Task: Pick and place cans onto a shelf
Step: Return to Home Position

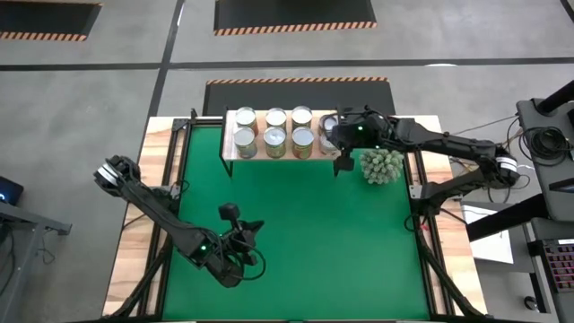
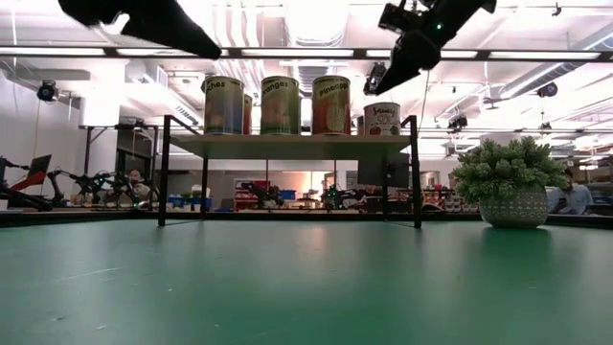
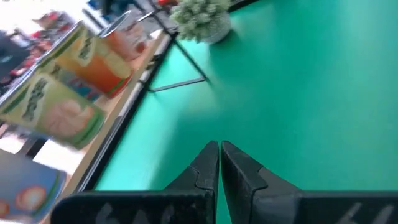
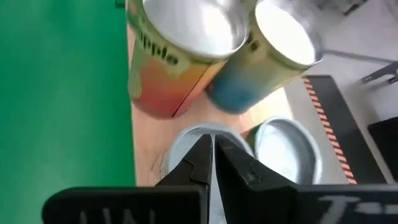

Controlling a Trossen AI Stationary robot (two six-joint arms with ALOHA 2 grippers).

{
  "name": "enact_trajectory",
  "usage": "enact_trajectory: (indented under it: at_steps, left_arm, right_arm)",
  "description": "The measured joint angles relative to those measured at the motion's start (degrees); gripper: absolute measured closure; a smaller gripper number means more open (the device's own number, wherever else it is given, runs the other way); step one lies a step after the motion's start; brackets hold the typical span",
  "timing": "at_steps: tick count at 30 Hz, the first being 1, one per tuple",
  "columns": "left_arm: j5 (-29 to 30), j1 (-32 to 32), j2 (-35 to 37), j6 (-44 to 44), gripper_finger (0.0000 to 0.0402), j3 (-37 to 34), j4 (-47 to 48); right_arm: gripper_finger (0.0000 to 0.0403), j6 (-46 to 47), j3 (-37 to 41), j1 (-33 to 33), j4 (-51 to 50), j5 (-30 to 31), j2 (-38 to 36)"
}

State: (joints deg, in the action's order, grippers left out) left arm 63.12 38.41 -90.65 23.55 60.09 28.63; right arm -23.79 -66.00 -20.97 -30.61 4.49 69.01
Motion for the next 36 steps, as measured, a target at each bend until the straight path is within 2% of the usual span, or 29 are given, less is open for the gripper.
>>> enact_trajectory:
  at_steps: [3,8,12,16,23,27,32,36]
  left_arm:
    - [-4.6,0.0,2.0,-4.4,0.0402,1.7,0.8]
    - [-15.5,-0.1,8.6,-12.2,0.0402,2.5,0.2]
    - [-16.1,0.0,15.4,-15.8,0.0402,-1.7,-2.7]
    - [-18.5,-0.1,24.0,-18.4,0.0402,-11.7,-13.9]
    - [-37.5,-3.1,37.3,-24.2,0.0402,-35.6,-47.4]
    - [-39.0,-5.6,43.0,-24.6,0.0402,-44.5,-58.9]
    - [-39.1,-9.1,51.0,-26.3,0.0402,-47.1,-57.1]
    - [-39.1,-10.7,57.0,-29.2,0.0402,-47.1,-51.2]
  right_arm:
    - [0.0394,1.7,0.0,0.6,1.1,-2.0,-2.1]
    - [0.0394,4.6,2.5,4.5,7.1,-12.3,-7.3]
    - [0.0394,4.5,10.9,10.8,18.7,-13.5,-12.5]
    - [0.0394,4.0,19.9,15.9,28.0,-13.5,-18.0]
    - [0.0394,4.7,33.8,19.0,37.0,-13.4,-27.1]
    - [0.0394,4.9,39.2,19.0,38.0,-13.4,-32.2]
    - [0.0394,6.0,43.2,19.0,38.1,-13.4,-38.5]
    - [0.0394,5.9,46.5,18.9,38.1,-13.5,-42.6]
